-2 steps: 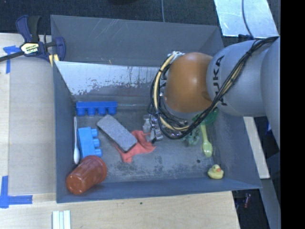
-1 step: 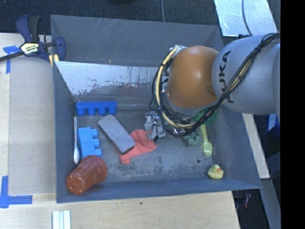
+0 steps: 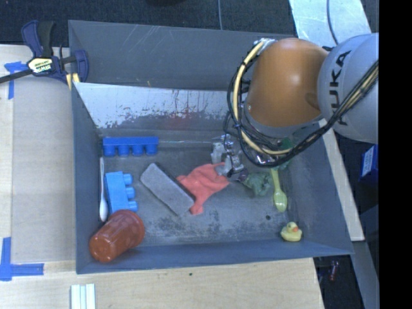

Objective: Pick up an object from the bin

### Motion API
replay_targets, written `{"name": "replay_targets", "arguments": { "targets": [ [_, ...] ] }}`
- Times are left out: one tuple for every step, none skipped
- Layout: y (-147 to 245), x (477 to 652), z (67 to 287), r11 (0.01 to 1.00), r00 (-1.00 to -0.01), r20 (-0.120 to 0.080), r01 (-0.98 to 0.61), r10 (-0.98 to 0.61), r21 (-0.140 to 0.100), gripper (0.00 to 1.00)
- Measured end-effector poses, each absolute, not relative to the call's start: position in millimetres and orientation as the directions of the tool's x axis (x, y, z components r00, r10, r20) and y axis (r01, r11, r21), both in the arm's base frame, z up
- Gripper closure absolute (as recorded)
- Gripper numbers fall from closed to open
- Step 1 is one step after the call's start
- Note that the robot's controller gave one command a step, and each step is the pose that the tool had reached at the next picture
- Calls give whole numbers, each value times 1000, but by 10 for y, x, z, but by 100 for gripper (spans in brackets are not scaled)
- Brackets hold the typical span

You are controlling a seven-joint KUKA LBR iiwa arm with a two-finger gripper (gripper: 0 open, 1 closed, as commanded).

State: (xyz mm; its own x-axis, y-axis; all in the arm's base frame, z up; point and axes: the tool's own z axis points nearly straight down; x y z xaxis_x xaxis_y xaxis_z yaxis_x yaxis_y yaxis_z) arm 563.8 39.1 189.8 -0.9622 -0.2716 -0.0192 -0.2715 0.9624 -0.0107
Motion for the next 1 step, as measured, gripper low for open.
{"name": "replay_targets", "arguments": {
  "targets": [
    [421, 5593, 2131, 962, -962, -6, -272, -272, -5, 100]
  ]
}}
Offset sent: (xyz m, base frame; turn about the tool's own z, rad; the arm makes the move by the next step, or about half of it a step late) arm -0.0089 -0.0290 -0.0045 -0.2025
